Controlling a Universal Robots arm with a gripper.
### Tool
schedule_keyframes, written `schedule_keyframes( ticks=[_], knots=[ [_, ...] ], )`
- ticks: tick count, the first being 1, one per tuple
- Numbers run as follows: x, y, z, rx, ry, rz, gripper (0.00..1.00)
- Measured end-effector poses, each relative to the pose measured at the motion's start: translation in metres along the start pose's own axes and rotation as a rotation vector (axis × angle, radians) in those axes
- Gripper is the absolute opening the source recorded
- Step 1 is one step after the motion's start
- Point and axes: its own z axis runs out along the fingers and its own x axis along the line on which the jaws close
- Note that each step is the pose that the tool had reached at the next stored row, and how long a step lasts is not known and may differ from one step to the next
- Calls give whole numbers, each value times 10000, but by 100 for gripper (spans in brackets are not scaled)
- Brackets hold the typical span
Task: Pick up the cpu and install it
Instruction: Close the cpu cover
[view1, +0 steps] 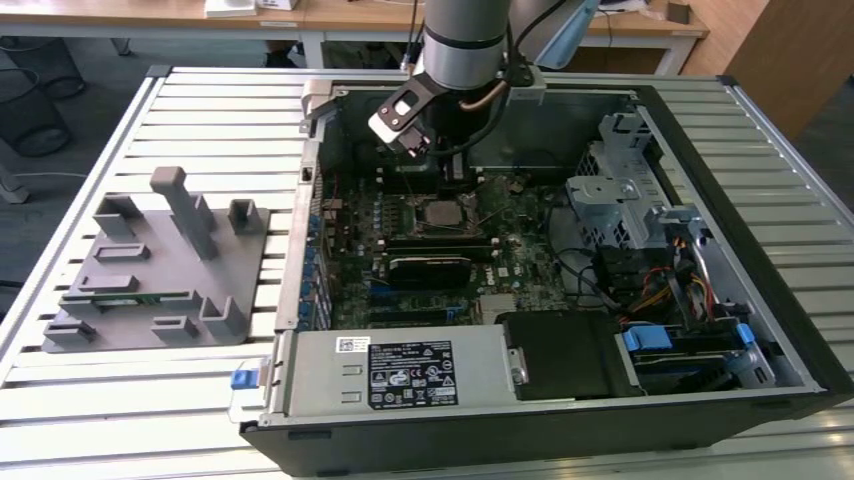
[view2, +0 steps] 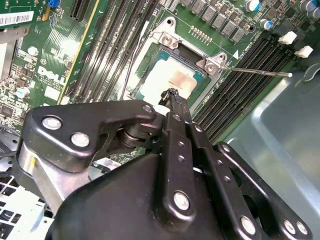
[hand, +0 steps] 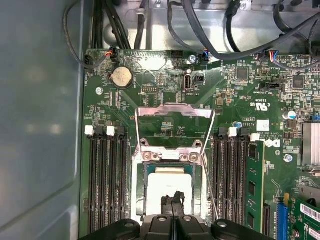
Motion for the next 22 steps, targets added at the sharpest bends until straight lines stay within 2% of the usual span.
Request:
schedule_keyframes(
  ticks=[6,15,22],
  knots=[
    [0,0,-27,-1,-1,0,11],
    [2,1,-213,0,-2,0,11],
    [2,1,-225,0,-1,0,11]
  ],
)
